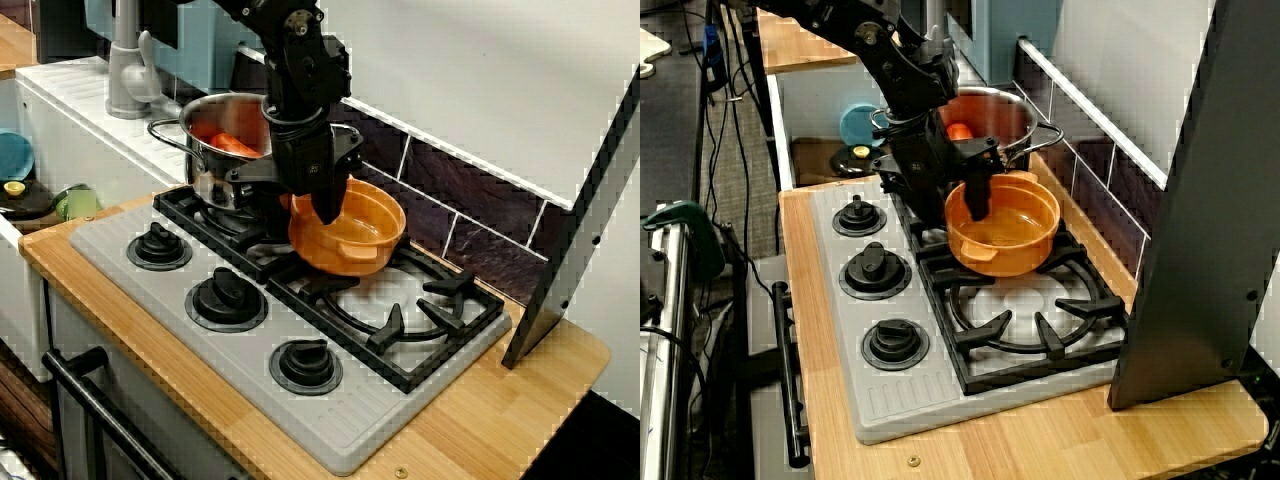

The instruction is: Lift pot from stove

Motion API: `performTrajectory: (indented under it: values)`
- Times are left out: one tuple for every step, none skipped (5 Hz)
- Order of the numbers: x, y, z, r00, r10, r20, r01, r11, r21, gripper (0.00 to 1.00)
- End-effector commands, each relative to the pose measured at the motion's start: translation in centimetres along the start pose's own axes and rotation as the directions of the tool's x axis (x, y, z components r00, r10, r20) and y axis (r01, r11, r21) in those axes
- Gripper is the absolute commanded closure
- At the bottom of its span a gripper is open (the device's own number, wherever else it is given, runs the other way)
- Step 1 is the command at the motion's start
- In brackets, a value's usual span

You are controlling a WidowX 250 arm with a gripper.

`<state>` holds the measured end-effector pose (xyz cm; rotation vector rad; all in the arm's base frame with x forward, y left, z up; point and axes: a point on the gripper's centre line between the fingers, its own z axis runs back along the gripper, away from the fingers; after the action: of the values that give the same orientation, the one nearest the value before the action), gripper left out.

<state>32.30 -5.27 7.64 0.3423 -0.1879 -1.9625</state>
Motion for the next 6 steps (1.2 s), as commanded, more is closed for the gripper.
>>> performTrajectory:
  values:
    - [-1.3, 1.4, 0.7, 1.0, 0.017, -0.021, -0.017, 0.999, 0.036, 1.0]
    - [-1.5, 1.5, 0.7, 1.0, 0.02, -0.021, -0.019, 0.999, 0.035, 1.0]
    - [-1.7, 1.6, 1.0, 1.0, 0.028, -0.011, -0.028, 0.999, 0.034, 1.0]
    - [-1.6, 2.0, 1.9, 0.999, 0.043, 0.021, -0.044, 0.998, 0.04, 1.0]
    - [-1.2, 2.8, 3.5, 0.995, 0.066, 0.08, -0.07, 0.996, 0.049, 1.0]
    - [-0.1, 3.8, 5.8, 0.986, 0.083, 0.147, -0.095, 0.993, 0.071, 1.0]
